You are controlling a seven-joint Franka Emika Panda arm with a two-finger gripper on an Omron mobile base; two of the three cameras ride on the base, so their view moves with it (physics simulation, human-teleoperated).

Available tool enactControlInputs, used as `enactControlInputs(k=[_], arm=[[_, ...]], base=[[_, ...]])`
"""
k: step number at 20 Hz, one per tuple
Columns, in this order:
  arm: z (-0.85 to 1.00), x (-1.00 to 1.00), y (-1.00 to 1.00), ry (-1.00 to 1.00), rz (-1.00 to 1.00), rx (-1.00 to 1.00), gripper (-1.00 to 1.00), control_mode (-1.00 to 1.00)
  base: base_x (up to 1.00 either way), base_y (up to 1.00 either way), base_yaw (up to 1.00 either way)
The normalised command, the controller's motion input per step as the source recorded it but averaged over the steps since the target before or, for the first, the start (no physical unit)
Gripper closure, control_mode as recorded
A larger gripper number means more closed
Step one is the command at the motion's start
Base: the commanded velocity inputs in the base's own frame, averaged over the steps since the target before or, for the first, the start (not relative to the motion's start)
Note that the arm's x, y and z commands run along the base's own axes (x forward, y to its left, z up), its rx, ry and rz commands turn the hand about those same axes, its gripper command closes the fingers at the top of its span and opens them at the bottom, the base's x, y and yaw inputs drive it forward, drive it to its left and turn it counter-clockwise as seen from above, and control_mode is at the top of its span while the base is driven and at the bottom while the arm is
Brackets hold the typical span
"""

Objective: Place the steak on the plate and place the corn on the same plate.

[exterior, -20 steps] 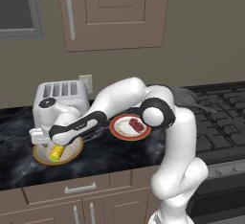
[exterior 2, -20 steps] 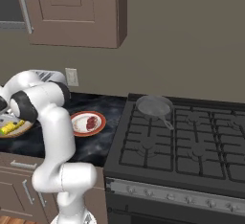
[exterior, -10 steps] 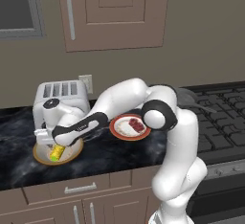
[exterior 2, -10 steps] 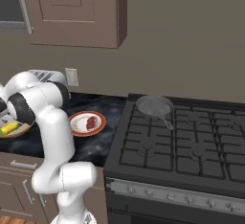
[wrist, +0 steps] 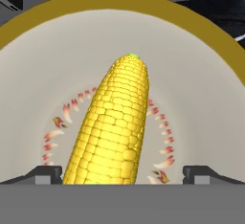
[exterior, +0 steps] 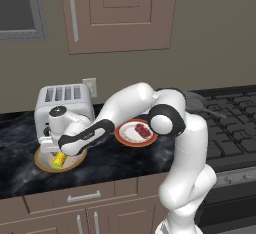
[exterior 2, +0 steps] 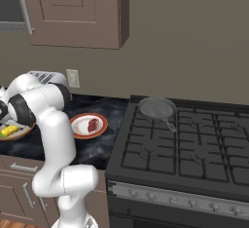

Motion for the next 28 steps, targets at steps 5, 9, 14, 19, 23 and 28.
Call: enactControlInputs(k=[5,9,14,19,23,28], arm=[[-0.07,0.05,0.00,0.00,0.00,0.00,-1.00,-1.00],[-0.18,0.13,0.12,0.00,0.00,0.00,-1.00,-1.00],[-0.18,0.09,0.13,0.00,0.00,0.00,-1.00,-1.00],[-0.04,0.01,0.01,0.00,0.00,0.00,1.00,-1.00],[0.00,0.00,0.00,0.00,0.00,0.00,1.00,-1.00],[0.00,0.00,0.00,0.00,0.00,0.00,1.00,-1.00]], base=[[0.00,0.00,0.00],[0.00,0.00,0.00],[0.00,0.00,0.00],[0.00,0.00,0.00],[0.00,0.00,0.00],[0.00,0.00,0.00]])
